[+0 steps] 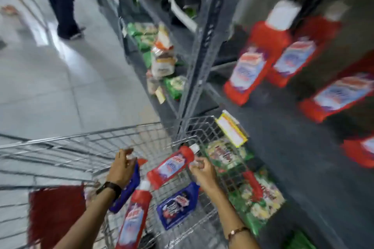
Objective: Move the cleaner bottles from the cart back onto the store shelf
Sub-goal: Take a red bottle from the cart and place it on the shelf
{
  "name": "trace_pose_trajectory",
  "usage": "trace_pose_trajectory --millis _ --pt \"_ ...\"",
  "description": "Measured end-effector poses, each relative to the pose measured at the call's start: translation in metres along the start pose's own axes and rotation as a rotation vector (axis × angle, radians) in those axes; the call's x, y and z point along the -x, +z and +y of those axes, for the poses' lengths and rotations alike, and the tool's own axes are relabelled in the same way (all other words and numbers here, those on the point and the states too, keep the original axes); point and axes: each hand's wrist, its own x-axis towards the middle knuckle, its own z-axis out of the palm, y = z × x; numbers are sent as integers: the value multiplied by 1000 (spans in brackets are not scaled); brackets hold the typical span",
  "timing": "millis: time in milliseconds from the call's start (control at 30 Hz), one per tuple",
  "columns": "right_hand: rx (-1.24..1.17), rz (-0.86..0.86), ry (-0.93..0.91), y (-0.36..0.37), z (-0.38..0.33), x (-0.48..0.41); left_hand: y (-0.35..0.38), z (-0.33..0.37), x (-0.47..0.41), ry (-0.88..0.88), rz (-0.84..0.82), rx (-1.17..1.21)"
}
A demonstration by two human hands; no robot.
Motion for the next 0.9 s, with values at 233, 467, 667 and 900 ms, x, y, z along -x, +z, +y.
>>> trace_pose_trajectory --millis 233,467,667,900 --pt "137 -335 299 142 97 -45 42 -159 12 -532 -552 -209" --pt "176 -336 355 221 125 -63 75 -200 17 -502 -743 -316" --pt "132 -211 389 238 138 -59 83 -204 35 -510 -653 -290" --pt "68 -207 232 200 87 -51 61 -165 37 -449 -586 191"
